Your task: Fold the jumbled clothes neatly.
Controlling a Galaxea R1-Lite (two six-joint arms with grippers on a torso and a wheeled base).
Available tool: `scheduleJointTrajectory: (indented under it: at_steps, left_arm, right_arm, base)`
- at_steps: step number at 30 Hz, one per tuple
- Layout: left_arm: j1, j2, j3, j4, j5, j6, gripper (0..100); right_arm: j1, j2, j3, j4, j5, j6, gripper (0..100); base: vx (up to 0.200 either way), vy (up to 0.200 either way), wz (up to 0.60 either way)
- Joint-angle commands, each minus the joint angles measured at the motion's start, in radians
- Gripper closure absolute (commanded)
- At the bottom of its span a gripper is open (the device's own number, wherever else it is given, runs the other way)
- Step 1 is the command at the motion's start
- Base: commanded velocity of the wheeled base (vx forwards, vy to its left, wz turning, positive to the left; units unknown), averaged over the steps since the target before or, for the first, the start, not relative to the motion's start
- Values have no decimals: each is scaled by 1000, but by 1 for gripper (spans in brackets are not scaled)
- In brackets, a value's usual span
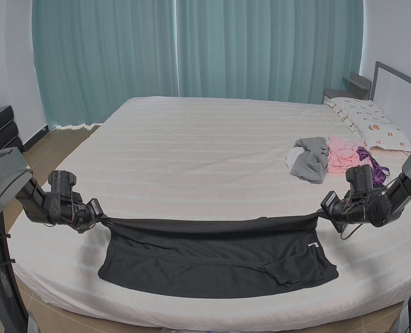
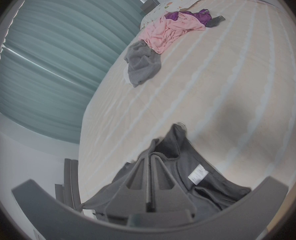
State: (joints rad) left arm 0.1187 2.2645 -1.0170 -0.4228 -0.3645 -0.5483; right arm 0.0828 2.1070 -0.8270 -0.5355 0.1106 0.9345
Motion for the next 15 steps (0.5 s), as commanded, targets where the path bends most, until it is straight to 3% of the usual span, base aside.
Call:
scheduleJointTrajectory:
  at_steps: [1, 11, 12, 13, 15]
  left_arm:
    - [-2, -40, 72, -1, -1, 16, 100]
    - [-7, -29, 144, -1, -2, 18, 100]
    - [-7, -31, 146, -1, -2, 18, 100]
    - [-7, -31, 147, -1, -2, 18, 0]
    - [-7, -34, 155, -1, -1, 18, 0]
  right_arm:
    - [-5, -15, 62, -1, 11, -22, 100]
    - [-3, 33, 123, -3, 47, -75, 100]
    - [-1, 37, 123, -3, 47, -77, 0]
    - [2, 45, 126, 2, 46, -88, 0]
    - [2, 51, 129, -3, 46, -98, 0]
  base:
    - [0, 0, 0]
    - [0, 0, 0]
    - [0, 0, 0]
    - [0, 0, 0]
    - [0, 0, 0]
